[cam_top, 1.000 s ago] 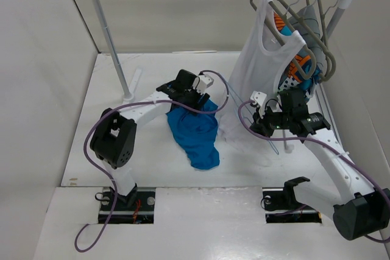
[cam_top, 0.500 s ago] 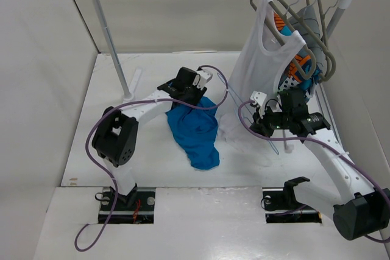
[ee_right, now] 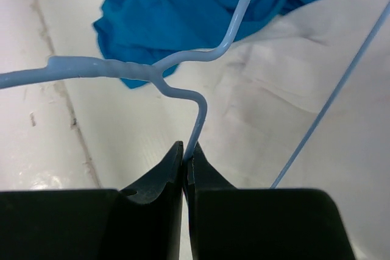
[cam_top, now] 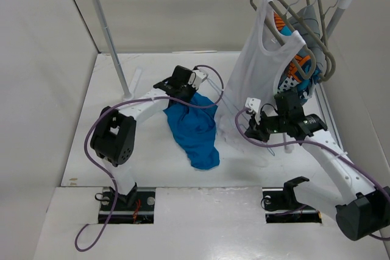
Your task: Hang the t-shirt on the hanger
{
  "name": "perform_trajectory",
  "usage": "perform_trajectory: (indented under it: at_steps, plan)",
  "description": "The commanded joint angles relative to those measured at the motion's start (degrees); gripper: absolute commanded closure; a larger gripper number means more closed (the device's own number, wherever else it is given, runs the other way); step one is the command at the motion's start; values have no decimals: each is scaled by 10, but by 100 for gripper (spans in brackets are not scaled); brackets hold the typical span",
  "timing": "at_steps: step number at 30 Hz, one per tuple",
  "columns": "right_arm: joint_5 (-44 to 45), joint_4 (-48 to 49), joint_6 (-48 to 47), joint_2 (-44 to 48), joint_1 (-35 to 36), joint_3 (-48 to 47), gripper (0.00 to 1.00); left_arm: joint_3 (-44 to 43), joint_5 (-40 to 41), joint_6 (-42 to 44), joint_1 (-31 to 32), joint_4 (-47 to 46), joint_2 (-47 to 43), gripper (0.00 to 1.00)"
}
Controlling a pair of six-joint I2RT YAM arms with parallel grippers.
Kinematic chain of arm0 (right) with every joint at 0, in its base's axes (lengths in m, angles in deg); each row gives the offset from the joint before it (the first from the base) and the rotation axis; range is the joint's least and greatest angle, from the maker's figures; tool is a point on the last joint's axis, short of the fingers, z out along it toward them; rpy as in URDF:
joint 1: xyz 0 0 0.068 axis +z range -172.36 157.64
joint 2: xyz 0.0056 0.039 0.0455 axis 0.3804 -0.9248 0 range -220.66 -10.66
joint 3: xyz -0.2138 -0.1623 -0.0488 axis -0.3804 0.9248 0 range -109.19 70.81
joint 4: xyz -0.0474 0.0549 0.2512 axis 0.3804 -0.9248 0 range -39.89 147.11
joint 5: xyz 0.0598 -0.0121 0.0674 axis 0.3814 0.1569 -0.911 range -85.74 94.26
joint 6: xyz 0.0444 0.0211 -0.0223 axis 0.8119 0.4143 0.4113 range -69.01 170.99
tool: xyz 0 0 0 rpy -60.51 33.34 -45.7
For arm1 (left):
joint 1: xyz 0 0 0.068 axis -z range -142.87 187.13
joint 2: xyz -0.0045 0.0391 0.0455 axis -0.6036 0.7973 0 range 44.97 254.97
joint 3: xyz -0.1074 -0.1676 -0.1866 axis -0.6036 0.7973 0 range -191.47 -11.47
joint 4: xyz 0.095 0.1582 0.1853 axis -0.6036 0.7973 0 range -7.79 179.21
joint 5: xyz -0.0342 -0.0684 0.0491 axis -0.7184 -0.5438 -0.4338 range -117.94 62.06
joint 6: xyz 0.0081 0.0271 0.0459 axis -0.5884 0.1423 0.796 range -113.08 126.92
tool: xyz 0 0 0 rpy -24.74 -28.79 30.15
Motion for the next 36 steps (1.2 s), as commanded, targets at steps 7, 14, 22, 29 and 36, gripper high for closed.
perform_trajectory:
  at_steps: [7, 14, 22, 29, 36]
  plan:
    - [-66, -44, -36, 35, 67, 69, 100, -44, 4, 40, -11, 69, -83, 100]
    - [-44, 59, 13, 0, 103, 59, 100, -50, -22, 22, -5, 100, -99, 100]
    - [16, 152, 69, -79, 120, 33, 100, -55, -42, 6, 13, 122, -123, 100]
    - [18, 244, 107, -141, 126, 11, 100, -73, -79, -10, 13, 148, -139, 100]
    - [12, 332, 113, -204, 131, -44, 100, -109, -198, -5, 13, 189, -158, 100]
